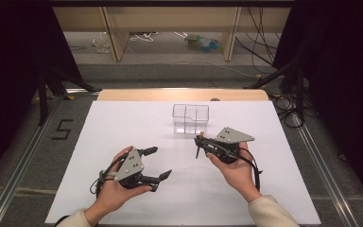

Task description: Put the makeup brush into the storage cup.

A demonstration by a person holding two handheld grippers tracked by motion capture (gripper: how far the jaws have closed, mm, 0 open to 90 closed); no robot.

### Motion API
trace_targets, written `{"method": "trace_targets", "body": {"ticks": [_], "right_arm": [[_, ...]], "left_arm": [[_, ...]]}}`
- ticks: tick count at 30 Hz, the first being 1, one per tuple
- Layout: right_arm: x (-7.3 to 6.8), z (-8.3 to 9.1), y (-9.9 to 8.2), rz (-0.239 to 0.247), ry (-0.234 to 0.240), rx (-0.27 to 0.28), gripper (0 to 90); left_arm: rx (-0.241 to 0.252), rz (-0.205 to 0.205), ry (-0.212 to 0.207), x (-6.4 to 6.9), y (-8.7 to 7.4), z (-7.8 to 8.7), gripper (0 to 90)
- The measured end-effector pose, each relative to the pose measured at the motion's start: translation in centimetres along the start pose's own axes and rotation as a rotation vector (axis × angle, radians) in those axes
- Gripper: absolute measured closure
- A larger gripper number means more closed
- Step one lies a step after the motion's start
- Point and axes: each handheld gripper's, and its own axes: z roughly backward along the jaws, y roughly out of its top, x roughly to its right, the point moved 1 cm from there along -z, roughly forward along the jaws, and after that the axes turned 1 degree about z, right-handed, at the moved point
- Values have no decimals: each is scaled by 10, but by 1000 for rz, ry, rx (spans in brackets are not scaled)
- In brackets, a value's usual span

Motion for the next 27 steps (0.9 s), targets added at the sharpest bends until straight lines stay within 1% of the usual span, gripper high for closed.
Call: {"method": "trace_targets", "body": {"ticks": [1, 2, 4, 5, 6, 7, 9, 10, 12, 13, 14, 15, 17, 19, 20, 21, 24, 27], "right_arm": [[0, -1, 0, 1, -7, 12, 839], [0, -1, 0, -2, 0, 10, 839], [1, -1, 0, 0, -3, 7, 839], [1, -1, 0, -2, -4, 5, 839], [1, -1, 0, -2, -10, 13, 839], [2, -1, 1, 0, -6, 5, 839], [2, -1, 1, -4, -11, 11, 839], [2, -1, 1, -8, -7, 9, 839], [3, -1, 2, -9, -7, 3, 839], [3, -2, 2, -12, -5, 15, 839], [4, -1, 2, -4, -13, 10, 839], [4, -2, 2, -9, -15, 16, 839], [6, -1, 3, -5, -20, 11, 839], [6, -2, 3, -12, -16, 17, 839], [7, -2, 3, -14, -19, 11, 839], [7, -3, 3, -16, -13, 23, 839], [9, -1, 4, -10, -25, 18, 839], [10, -1, 5, -17, -30, 25, 839]], "left_arm": [[0, 3, 1, 0, -1, 2, 159], [0, 7, 6, -1, -2, 5, 159], [0, 12, 10, -1, -3, 10, 159], [1, 20, 11, 0, -4, 12, 159], [3, 17, 14, 0, -4, 14, 159], [3, 20, 18, 0, -5, 18, 158], [0, 21, 23, -1, -7, 23, 155], [-3, 24, 25, -1, -8, 25, 154], [-4, 29, 36, -2, -10, 29, 149], [-1, 22, 43, -3, -11, 32, 149], [2, 25, 49, -4, -12, 34, 147], [2, 26, 55, -6, -12, 36, 143], [10, 34, 63, -7, -13, 39, 137], [16, 37, 74, -9, -14, 42, 132], [18, 41, 77, -10, -14, 43, 129], [22, 43, 79, -11, -14, 44, 127], [37, 50, 80, -12, -15, 47, 122], [39, 60, 86, -13, -16, 51, 120]]}}
